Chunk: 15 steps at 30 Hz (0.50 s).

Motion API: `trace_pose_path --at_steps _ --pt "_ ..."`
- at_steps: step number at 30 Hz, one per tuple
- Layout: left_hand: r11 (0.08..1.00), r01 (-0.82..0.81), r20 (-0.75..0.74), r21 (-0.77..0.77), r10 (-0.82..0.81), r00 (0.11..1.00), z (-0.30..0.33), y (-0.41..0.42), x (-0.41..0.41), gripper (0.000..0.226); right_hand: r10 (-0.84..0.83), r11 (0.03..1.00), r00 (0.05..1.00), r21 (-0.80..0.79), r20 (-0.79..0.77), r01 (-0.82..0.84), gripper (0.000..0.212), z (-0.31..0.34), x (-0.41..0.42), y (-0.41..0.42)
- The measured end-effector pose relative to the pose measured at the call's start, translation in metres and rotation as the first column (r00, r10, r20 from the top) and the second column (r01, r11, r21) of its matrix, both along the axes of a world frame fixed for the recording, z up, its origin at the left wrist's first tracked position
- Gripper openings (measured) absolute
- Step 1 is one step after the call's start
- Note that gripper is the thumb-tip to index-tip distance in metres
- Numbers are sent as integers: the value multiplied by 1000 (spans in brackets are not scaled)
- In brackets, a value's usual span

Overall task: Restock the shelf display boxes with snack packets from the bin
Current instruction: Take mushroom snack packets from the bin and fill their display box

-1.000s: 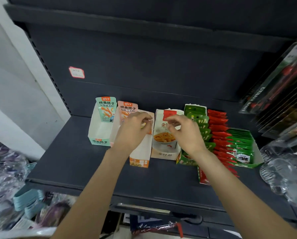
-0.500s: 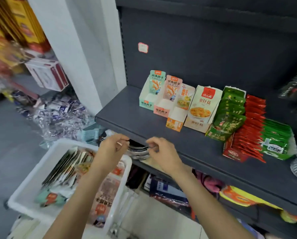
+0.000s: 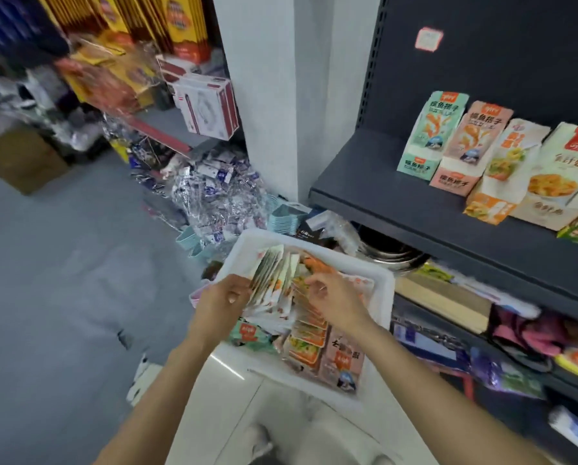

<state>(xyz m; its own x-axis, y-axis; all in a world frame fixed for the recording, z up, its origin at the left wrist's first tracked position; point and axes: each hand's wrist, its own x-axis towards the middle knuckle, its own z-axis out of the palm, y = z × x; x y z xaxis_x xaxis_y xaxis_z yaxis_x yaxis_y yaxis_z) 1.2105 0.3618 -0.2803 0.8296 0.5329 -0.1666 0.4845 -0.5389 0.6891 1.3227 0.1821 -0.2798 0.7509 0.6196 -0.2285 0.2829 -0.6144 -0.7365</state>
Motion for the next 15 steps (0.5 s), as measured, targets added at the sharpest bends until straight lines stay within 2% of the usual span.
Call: trace_pose_path --at_steps 3,6,9,12,15 --pt "998 37 -17 -58 -38 999 -19 44 1 20 -80 996 997 -45 5 80 25 -12 -10 35" --pt "992 86 -47 -95 -91 995 -29 67 6 27 -148 984 989 -98 -15 146 33 -22 -15 57" --pt "974 188 -119 -126 -203 972 -40 75 12 36 -178 974 984 -144 0 177 36 -31 -15 72" --pt "943 284 -214 -174 -318 924 -49 77 15 50 -197 962 978 -179 71 207 41 -41 -17 82" --pt "904 344 -229 -256 -402 887 -56 76 15 68 -168 955 975 -222 146 198 50 -50 -19 87"
